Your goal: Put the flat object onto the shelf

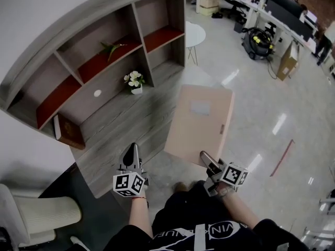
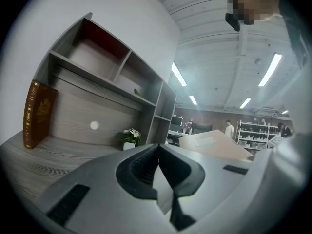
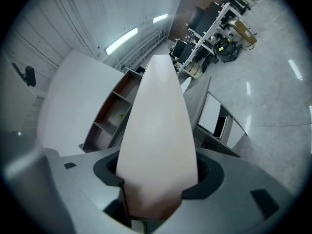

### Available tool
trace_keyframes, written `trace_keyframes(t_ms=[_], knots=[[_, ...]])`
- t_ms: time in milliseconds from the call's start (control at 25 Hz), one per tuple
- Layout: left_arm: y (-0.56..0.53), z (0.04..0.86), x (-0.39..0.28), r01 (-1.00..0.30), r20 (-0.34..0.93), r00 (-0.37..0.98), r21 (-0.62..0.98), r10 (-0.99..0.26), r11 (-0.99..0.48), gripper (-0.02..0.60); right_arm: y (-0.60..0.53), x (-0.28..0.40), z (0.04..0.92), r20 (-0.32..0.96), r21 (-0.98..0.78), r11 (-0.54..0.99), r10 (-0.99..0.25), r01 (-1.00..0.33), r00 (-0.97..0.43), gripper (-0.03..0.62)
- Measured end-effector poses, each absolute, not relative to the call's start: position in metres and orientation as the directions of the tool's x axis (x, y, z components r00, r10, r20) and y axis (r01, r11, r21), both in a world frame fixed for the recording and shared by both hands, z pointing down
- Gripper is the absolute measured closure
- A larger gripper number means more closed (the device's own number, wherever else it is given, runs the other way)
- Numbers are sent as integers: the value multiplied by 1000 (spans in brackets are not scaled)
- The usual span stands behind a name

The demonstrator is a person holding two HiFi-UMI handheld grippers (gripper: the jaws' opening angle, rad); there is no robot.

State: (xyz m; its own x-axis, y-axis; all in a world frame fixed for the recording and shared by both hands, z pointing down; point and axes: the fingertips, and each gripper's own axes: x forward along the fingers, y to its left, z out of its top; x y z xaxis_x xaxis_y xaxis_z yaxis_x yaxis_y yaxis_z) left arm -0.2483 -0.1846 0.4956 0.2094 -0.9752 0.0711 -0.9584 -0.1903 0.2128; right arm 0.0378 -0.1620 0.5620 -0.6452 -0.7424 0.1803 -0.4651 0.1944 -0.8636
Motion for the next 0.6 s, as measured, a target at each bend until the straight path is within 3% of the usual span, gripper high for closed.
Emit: trace_keyframes(t_ms=[600], knots=[[-262,488,-261,-966,64,127,233,-990,-109,577,-254,25,587,218,-898,136,-688,-418,-693,298]])
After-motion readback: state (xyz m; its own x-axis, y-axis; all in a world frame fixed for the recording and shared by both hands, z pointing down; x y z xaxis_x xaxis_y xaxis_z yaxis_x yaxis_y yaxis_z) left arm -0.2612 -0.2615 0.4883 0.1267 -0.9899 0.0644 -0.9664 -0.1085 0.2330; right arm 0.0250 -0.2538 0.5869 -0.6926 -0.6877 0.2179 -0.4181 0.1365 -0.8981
